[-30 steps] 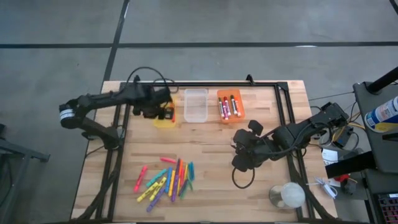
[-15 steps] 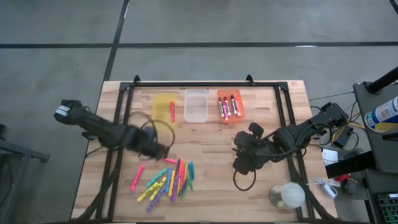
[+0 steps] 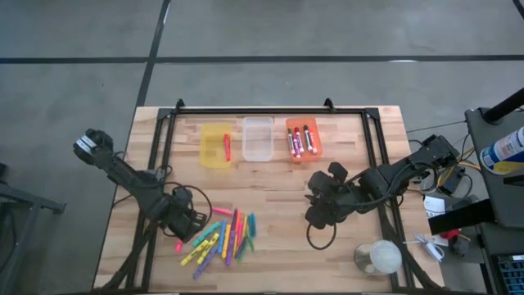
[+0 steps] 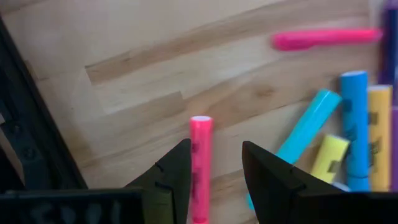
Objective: Pick & Place Markers
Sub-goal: Put the pink highlighter pen into the yellow bin
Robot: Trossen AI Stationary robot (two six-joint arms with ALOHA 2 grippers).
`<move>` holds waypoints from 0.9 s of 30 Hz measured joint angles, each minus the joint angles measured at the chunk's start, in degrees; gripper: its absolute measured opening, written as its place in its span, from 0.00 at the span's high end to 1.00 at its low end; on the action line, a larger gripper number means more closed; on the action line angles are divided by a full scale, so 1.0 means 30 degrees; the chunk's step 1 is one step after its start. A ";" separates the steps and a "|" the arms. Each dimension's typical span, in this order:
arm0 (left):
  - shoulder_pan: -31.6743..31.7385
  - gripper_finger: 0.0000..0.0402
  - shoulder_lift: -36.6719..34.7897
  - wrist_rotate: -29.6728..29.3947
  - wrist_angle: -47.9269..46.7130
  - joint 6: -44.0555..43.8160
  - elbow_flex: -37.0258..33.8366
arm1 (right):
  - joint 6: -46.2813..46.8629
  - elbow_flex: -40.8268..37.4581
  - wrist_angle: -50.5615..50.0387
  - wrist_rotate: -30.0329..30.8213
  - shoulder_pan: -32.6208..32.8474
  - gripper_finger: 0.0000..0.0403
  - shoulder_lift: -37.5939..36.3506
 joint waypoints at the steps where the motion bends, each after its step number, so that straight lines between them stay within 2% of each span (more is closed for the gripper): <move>1: -0.0135 0.66 0.0000 0.0047 0.0223 0.0075 -0.0229 | 0.0304 0.0000 0.0078 0.0000 -0.0007 0.70 0.0000; 11: -0.0817 0.66 0.0000 0.0773 0.4586 0.0438 -0.3025 | 0.1891 0.0000 0.2608 0.0149 -0.0007 0.70 0.0000; 22: -0.0891 0.66 0.0000 0.1280 0.8421 0.0010 -0.5329 | 0.0177 0.0000 0.3246 0.0211 -0.0521 0.70 0.0000; 27: -0.0891 0.68 -0.0066 0.1374 0.8905 -0.0072 -0.5956 | -0.0762 0.0000 0.3275 0.0211 -0.0986 0.70 0.0000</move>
